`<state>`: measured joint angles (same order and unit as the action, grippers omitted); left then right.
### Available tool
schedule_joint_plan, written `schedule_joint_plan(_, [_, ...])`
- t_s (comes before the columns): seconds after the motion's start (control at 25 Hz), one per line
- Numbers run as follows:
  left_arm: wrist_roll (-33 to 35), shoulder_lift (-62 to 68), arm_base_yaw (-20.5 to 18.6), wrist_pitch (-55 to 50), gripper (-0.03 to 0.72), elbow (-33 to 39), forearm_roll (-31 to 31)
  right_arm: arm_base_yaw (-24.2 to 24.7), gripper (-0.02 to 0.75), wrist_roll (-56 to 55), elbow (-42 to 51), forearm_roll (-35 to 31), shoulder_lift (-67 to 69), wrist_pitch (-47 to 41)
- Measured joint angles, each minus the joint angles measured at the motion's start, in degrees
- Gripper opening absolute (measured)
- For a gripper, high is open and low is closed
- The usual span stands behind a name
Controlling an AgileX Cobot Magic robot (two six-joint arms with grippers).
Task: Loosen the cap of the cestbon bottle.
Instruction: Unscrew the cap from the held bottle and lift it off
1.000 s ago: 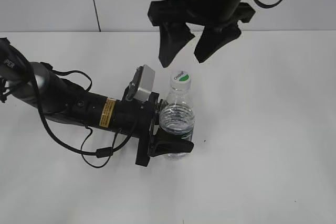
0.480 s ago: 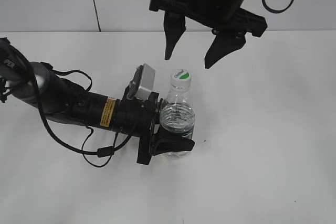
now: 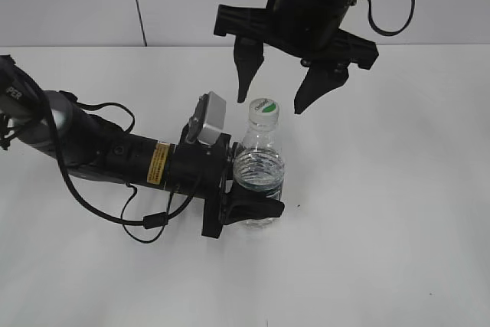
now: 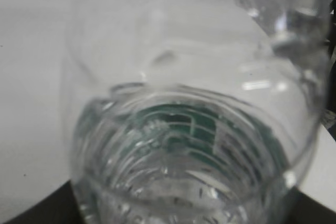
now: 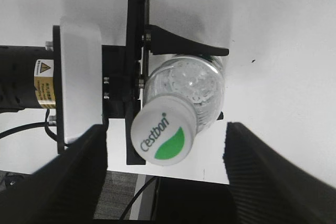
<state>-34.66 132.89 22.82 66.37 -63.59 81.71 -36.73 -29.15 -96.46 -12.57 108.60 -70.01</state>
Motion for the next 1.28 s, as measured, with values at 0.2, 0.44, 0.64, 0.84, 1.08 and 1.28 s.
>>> schedule_joint_plan(0.2, [-0.02,0.0,0.0,-0.08,0.405,0.0,-0.29,0.0,0.526,0.0,0.0,-0.51,0.65,0.0])
schedule_joint_plan(0.44, [-0.02,0.0,0.0,-0.14,0.405,0.0,-0.39,0.0,0.526,0.0,0.0,-0.51,0.96,0.0])
schedule_joint_plan(0.64, [-0.02,0.0,0.0,-0.14,0.405,0.0,-0.43,0.0,0.522,0.4,0.0,-0.76,1.96,0.0])
schedule_joint_plan(0.84, [-0.02,0.0,0.0,-0.14,0.405,0.0,-0.43,0.0,0.459,0.56,0.0,-0.96,1.96,0.0])
schedule_joint_plan(1.08, [-0.02,0.0,0.0,-0.14,0.405,0.0,-0.43,0.0,0.339,0.63,0.0,-0.96,1.96,0.0])
schedule_joint_plan(1.28, [-0.02,0.0,0.0,-0.2,0.405,0.0,-0.49,0.0,0.302,1.97,0.0,-1.2,1.96,0.0])
